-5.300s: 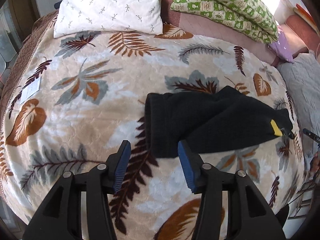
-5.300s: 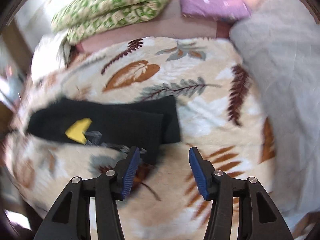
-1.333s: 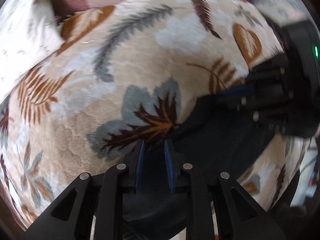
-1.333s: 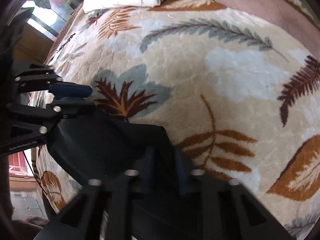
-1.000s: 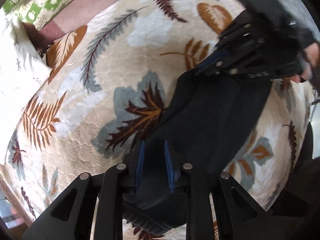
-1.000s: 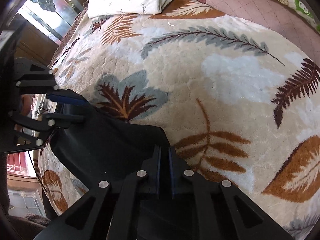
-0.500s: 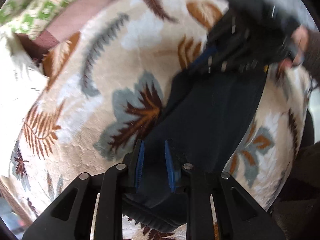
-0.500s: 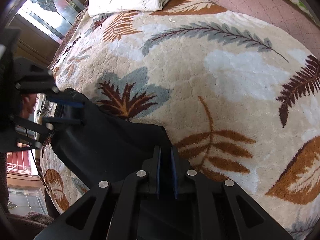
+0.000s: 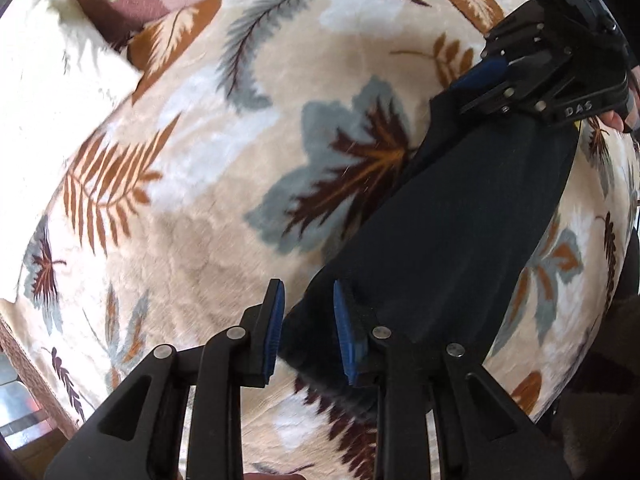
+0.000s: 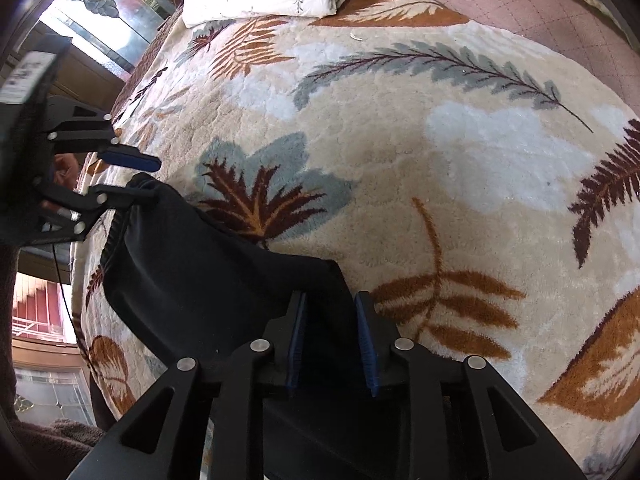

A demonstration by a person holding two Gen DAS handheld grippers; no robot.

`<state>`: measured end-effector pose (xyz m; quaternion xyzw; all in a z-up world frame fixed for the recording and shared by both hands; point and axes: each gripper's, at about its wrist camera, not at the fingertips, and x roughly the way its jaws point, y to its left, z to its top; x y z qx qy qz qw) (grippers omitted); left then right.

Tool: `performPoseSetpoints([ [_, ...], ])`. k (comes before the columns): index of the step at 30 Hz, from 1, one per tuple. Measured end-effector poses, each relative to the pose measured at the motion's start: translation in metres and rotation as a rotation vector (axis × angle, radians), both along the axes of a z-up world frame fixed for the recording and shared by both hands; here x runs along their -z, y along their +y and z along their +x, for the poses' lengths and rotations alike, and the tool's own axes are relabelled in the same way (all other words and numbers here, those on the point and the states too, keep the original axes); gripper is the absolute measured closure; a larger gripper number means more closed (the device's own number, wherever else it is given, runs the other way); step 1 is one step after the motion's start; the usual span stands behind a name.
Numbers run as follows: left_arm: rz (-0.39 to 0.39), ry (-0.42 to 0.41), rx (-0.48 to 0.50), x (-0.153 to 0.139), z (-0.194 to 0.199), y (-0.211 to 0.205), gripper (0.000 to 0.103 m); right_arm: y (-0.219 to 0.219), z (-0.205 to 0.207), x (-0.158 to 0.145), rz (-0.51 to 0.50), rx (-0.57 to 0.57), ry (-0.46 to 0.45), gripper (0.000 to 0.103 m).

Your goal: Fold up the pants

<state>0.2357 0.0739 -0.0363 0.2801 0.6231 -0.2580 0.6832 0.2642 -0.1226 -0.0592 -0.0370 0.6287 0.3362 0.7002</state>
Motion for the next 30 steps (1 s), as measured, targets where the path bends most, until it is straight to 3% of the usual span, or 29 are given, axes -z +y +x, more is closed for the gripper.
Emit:
performPoseSetpoints([
  [3,-0.007,0.009,0.012,0.005,-0.003,0.001,0.079,0.001,0.001,0.002,0.010,-0.012,0.007,0.066],
  [8,0.020,0.030,0.095,0.023,-0.021,-0.016,0.075,0.005,0.003,0.004,0.005,-0.018,0.006,0.066],
  [11,0.068,-0.025,0.123,0.029,-0.036,-0.026,0.075,0.006,0.002,0.003,-0.001,-0.029,-0.002,0.075],
  [13,0.068,-0.057,0.116,0.028,-0.042,-0.026,0.076,0.007,-0.001,0.000,-0.003,-0.040,-0.037,0.094],
  [18,0.038,-0.112,0.068,0.013,-0.049,-0.014,0.094,0.003,-0.005,-0.009,-0.004,-0.013,-0.106,0.096],
  [24,0.067,-0.189,0.068,0.001,-0.063,-0.008,0.097,0.000,-0.009,-0.025,0.004,0.008,-0.169,0.097],
  [30,0.171,-0.280,0.035,0.001,-0.048,-0.013,0.097,-0.005,-0.004,-0.037,0.011,0.052,-0.197,0.097],
])
